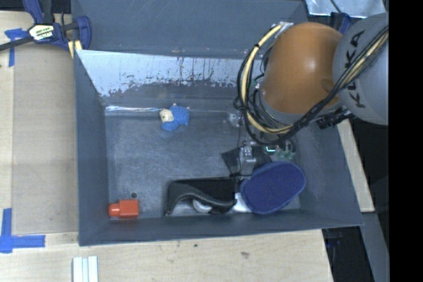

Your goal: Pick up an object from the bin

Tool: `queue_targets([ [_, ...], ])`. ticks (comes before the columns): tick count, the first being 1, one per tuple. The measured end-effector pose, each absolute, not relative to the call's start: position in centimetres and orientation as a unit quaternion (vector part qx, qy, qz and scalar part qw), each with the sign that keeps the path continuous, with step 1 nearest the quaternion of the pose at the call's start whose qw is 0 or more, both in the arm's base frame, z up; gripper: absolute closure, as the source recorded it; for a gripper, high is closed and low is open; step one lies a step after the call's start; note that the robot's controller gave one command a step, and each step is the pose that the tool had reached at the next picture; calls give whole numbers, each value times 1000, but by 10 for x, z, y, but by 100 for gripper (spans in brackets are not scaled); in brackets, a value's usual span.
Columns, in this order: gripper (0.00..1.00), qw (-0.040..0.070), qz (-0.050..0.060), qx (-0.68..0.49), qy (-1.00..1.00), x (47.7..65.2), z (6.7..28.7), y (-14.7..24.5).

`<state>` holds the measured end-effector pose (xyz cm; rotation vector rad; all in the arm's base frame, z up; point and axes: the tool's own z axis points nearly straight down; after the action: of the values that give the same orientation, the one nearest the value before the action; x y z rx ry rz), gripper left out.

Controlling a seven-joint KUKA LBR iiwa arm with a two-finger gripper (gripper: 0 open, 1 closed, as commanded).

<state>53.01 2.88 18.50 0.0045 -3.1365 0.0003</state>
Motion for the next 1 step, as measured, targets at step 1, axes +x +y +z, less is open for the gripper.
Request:
queue_targets([
  [1, 0, 2, 1, 123, -992, 488, 136, -39],
])
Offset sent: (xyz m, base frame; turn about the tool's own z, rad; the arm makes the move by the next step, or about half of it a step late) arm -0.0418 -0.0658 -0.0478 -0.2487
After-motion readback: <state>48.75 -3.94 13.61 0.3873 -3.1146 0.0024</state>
